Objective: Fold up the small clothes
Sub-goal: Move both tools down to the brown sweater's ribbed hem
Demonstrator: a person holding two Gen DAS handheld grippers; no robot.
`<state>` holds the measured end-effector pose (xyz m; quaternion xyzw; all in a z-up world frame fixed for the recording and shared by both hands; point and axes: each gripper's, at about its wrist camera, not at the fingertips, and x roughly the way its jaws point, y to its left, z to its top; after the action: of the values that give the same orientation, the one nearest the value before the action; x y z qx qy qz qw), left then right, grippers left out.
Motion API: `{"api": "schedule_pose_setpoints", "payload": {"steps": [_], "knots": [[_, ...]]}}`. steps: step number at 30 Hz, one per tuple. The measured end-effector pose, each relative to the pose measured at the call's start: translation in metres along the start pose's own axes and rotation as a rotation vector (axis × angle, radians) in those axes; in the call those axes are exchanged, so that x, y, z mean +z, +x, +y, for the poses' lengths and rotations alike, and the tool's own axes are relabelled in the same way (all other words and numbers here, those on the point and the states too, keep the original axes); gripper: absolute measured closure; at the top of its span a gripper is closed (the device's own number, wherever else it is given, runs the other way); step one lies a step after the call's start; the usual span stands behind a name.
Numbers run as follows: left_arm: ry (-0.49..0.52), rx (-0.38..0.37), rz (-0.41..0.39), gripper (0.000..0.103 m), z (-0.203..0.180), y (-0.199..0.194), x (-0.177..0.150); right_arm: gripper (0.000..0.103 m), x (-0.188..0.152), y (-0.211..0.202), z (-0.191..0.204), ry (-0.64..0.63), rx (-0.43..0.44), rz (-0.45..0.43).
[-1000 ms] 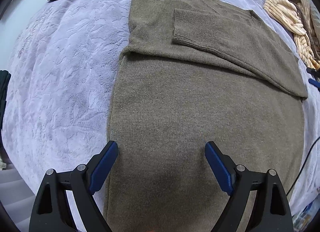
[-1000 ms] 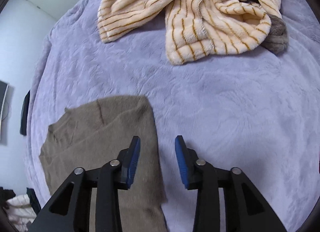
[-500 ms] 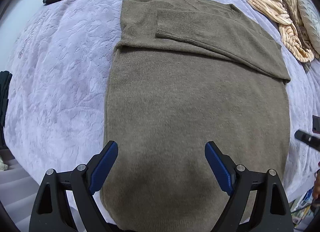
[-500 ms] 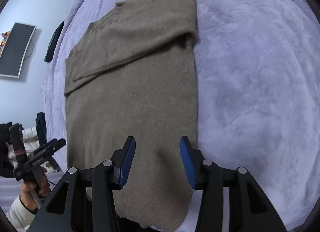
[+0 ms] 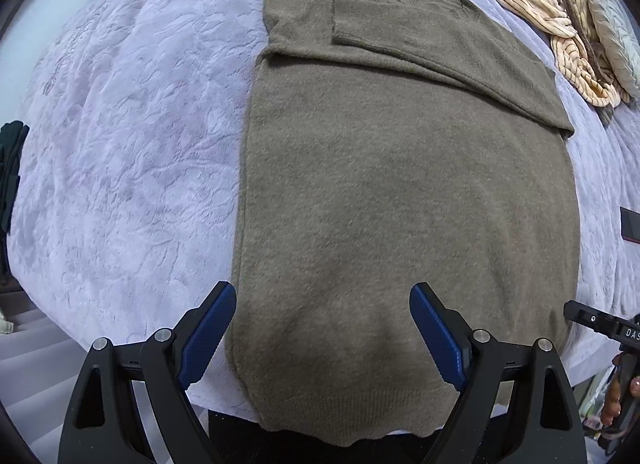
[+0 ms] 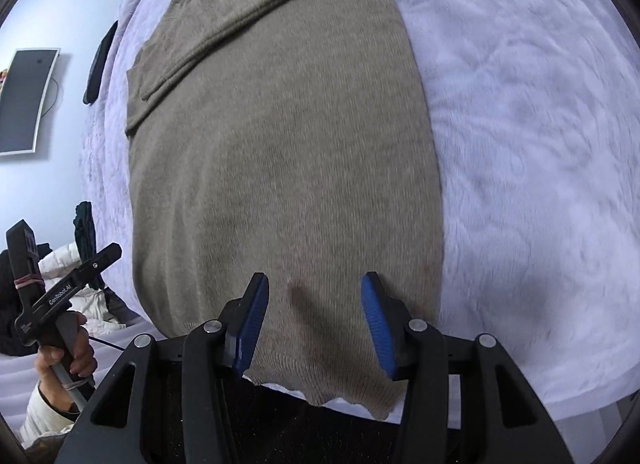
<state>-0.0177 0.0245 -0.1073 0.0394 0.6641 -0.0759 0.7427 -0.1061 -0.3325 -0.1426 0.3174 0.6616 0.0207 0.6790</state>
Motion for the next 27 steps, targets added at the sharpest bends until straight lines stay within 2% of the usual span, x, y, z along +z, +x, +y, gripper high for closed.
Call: {"api": "schedule_pose_setpoints", "payload": {"steps": [12,16,18,22,27], "knots": [[0.043,-0.035,0.048,0.014,0.045,0.014,-0.045,0.049,-0.048,0.008,0.001,0.125,-0.026,-0.062],[-0.002,-0.15,0.092,0.014,0.068,0.019,-0.062,0.048,-0.056,0.004,-0.005,0.153,-0.019,-0.091],[0.031,-0.195,0.111,0.014,0.072,0.023,-0.069,0.047,-0.061,0.005,-0.01,0.162,-0.009,-0.092],[0.112,-0.231,0.143,0.014,0.069,0.031,-0.083,0.047,-0.069,0.008,-0.015,0.168,-0.003,-0.082],[0.104,-0.331,0.164,0.014,0.061,0.037,-0.09,0.047,-0.076,0.001,-0.024,0.202,0.033,-0.126]]}}
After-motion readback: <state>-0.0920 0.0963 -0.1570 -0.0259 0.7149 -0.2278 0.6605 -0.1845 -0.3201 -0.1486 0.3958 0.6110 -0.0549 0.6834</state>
